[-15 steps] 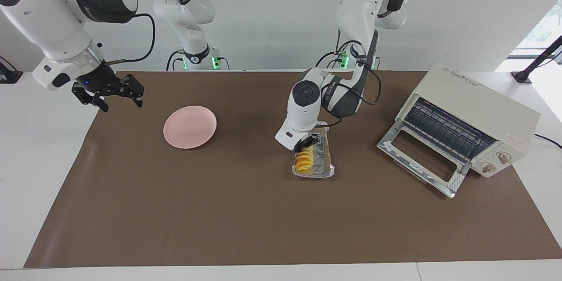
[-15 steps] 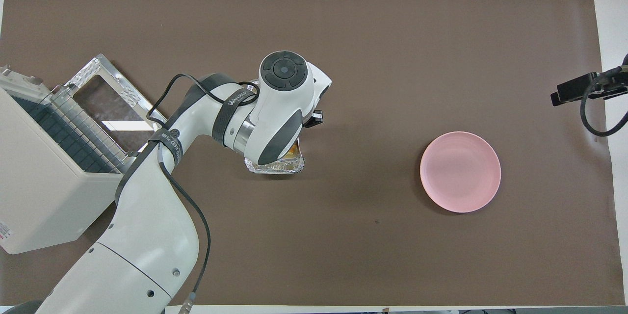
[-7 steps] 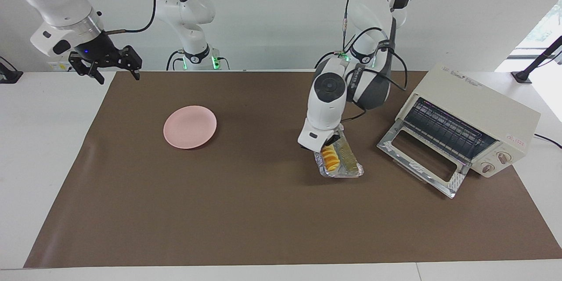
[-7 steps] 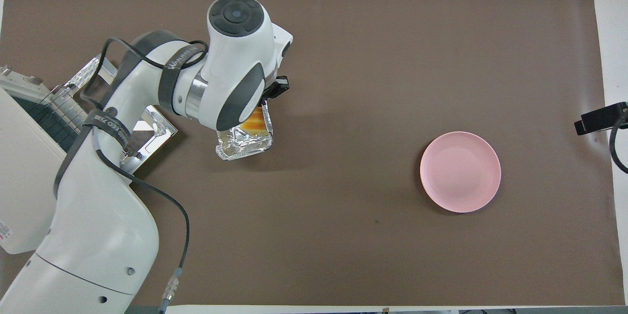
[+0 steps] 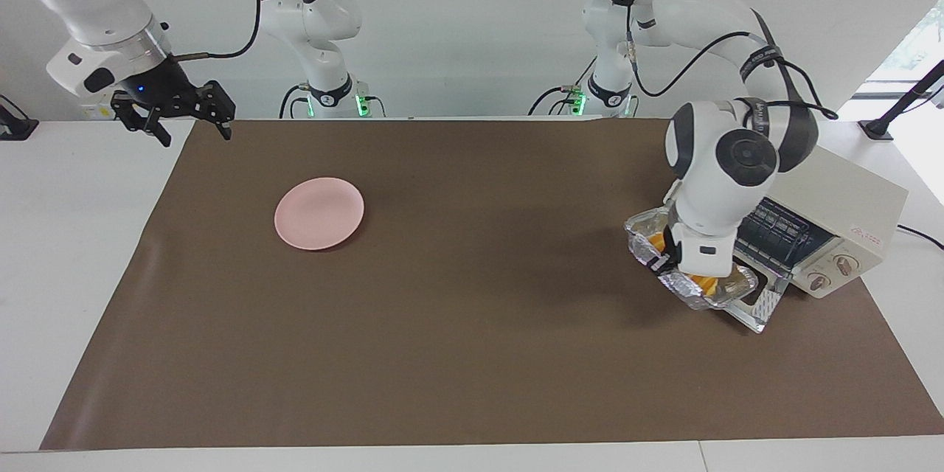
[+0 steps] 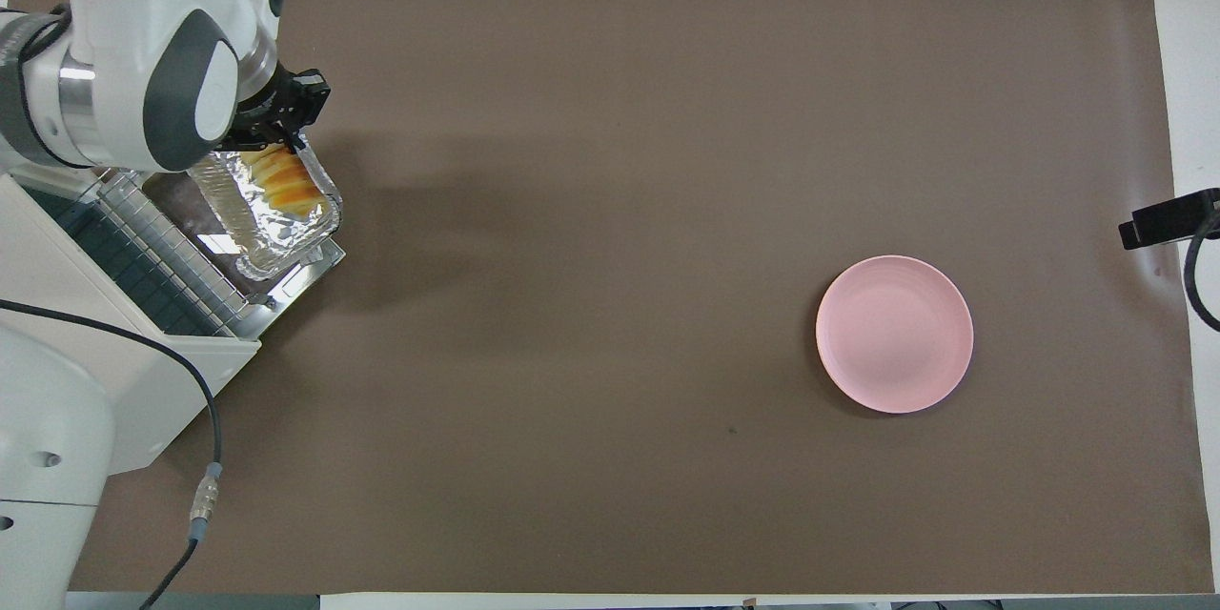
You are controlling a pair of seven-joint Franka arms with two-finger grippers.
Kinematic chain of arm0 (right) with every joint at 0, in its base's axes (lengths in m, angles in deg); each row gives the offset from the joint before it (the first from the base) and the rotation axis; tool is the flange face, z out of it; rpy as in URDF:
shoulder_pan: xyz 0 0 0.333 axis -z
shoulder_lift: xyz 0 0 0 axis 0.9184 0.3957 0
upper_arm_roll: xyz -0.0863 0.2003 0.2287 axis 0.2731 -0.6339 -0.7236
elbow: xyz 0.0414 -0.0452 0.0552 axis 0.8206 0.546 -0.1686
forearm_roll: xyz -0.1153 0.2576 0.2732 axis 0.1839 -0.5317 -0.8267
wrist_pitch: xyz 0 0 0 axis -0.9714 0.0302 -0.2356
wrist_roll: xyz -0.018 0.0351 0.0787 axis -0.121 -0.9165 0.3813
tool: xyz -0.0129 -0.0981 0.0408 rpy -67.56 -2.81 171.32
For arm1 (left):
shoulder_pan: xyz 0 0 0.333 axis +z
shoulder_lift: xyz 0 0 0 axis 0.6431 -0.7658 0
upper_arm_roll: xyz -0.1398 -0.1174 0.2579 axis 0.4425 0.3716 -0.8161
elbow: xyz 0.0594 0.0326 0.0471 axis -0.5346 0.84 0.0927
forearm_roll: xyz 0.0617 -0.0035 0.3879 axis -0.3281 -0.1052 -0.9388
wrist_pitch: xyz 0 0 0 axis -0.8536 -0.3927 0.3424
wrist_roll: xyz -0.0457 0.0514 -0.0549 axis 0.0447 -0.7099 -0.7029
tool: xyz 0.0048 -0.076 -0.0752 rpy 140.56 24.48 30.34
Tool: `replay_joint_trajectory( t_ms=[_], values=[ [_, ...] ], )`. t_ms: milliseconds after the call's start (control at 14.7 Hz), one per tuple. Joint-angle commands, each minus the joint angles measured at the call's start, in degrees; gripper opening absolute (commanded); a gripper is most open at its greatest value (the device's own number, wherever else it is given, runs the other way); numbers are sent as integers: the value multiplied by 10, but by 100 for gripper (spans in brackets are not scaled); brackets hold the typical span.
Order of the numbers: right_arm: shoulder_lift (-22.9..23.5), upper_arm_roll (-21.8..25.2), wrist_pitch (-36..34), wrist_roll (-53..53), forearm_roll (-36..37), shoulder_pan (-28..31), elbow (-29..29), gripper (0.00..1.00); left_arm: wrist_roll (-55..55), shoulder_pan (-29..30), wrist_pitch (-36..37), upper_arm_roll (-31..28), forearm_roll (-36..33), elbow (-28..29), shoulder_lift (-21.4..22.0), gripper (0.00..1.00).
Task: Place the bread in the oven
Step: 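Carry the tray with the left gripper into the open oven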
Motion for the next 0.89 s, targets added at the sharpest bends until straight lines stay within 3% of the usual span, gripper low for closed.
replay_joint_trajectory(
  t_ms=[0, 273, 818],
  values=[
    [-6, 2, 8, -9, -3, 12, 7, 100, -3, 9, 58, -21, -12, 1, 3, 0],
    [-7, 3, 2, -7, -40, 31, 2, 100, 21, 25, 96, -33, -56, 8, 6, 0],
    [-12, 3, 3, -7, -25, 26, -1, 100, 29, 27, 100, -44, -83, 109, 51, 0]
  ],
)
